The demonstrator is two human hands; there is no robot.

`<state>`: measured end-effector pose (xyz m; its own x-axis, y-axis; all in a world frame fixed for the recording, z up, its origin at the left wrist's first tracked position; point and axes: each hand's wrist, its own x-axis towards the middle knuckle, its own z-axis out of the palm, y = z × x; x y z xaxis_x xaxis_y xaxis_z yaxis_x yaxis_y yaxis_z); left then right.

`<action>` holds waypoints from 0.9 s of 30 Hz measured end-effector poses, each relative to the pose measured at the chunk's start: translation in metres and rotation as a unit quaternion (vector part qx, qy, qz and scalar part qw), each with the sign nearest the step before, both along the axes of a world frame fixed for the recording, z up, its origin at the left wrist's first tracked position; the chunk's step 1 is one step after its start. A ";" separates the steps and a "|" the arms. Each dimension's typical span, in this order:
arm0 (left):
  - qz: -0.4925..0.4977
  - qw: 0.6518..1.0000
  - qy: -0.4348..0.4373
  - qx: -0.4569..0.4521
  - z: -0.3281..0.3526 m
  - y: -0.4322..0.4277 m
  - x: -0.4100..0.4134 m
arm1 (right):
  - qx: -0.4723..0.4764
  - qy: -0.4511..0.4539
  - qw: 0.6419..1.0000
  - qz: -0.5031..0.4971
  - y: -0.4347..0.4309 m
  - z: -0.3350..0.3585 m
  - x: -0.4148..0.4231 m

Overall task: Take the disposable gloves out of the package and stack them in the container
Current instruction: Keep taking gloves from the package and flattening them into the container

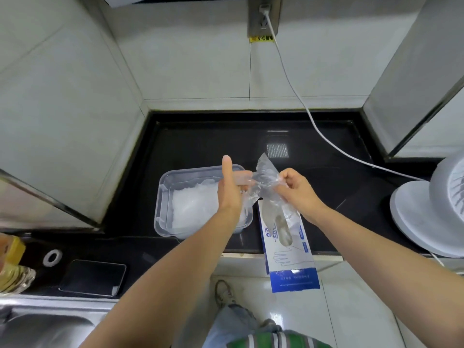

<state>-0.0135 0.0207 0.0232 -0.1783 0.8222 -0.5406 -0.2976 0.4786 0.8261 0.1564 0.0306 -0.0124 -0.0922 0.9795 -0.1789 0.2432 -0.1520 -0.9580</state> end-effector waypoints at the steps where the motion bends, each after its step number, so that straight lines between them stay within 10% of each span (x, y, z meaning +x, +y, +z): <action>1: -0.031 0.999 0.007 -0.014 0.001 0.004 -0.007 | 0.012 -0.011 1.000 0.017 0.001 0.001 -0.001; 7: -0.181 0.976 0.123 0.011 -0.005 0.009 -0.023 | 0.017 -0.007 0.996 0.090 0.008 0.004 -0.007; 12: -0.196 0.975 0.069 0.077 -0.009 0.005 -0.033 | -0.145 0.067 0.987 0.032 0.018 0.000 -0.012; 19: -0.208 0.972 -0.023 0.109 -0.005 0.000 -0.047 | -0.258 0.158 0.933 0.192 0.020 0.023 -0.020; 27: -0.168 0.981 0.050 0.083 -0.011 -0.011 -0.079 | -0.123 0.210 0.969 -0.052 0.033 0.021 -0.018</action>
